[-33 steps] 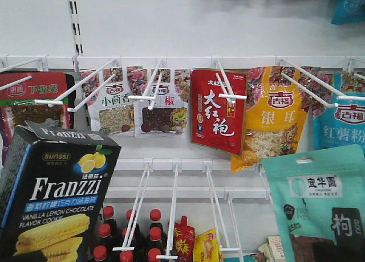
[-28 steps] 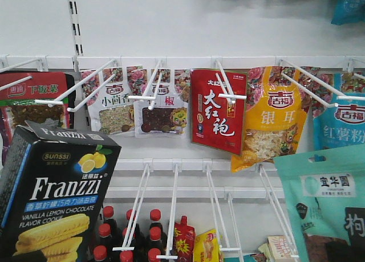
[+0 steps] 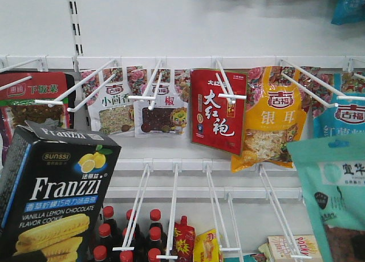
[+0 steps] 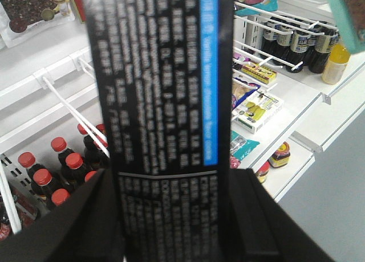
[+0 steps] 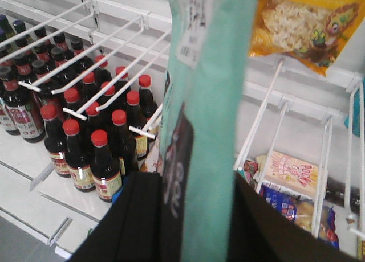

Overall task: Pick snacks and fruit into basket
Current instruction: 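Draw the held teal bag back away from the shelf with the right gripper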

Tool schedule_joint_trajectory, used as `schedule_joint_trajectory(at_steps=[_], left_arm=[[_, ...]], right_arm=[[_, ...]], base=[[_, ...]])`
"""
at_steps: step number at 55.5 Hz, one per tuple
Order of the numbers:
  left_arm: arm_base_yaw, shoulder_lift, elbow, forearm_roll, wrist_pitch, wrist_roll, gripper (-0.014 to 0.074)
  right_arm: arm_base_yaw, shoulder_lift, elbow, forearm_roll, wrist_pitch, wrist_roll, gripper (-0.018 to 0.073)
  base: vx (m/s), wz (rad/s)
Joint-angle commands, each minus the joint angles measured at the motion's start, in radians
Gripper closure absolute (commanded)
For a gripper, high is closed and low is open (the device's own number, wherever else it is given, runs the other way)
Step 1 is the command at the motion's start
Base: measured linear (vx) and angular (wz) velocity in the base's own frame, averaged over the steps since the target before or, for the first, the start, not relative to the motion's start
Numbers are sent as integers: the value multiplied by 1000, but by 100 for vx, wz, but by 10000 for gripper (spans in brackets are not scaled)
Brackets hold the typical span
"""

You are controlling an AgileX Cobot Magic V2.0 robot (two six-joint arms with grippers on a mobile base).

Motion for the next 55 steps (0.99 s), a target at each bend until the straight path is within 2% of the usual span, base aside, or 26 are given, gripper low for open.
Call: schedule_joint_trajectory(at_steps=[1, 12, 23, 55], left_arm=[[-4, -7, -36, -8, -89, -1, 556], [-4, -7, -36, -8, -89, -1, 556], [-4, -7, -36, -8, -89, -1, 556], [-4, -7, -36, -8, -89, -1, 556]], right_arm=[[2, -3, -85, -29, -61, -37, 567], [2, -3, -154, -11, -28, -68, 567], [2, -6, -155, 16, 9, -68, 566], [2, -7, -154, 14, 8, -68, 566]], base=[[0, 0], [0, 0], [0, 0], [0, 0]])
